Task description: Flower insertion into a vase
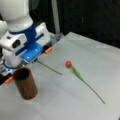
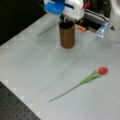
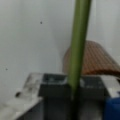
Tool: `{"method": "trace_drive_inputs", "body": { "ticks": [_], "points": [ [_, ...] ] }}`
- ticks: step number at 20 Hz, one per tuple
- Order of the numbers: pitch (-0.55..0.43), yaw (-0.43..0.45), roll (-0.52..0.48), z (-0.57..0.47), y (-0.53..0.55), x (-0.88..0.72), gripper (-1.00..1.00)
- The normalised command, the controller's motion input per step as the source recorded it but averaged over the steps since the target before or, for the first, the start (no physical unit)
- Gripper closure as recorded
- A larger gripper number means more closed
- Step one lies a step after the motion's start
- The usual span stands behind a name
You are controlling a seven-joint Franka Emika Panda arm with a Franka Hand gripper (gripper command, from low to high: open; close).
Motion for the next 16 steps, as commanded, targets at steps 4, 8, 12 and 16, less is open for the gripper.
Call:
{"method": "trace_drive_inputs", "body": {
  "ticks": [4, 8, 12, 16],
  "points": [
    [-0.106, 0.142, -0.173, -0.13, -0.25, -0.58, 1.0],
    [-0.068, 0.132, -0.185, -0.12, -0.25, -0.5, 1.0],
    [-0.028, 0.146, -0.154, -0.13, -0.3, -0.52, 1.0],
    [0.034, 0.153, -0.112, -0.13, -0.25, -0.52, 1.0]
  ]
}}
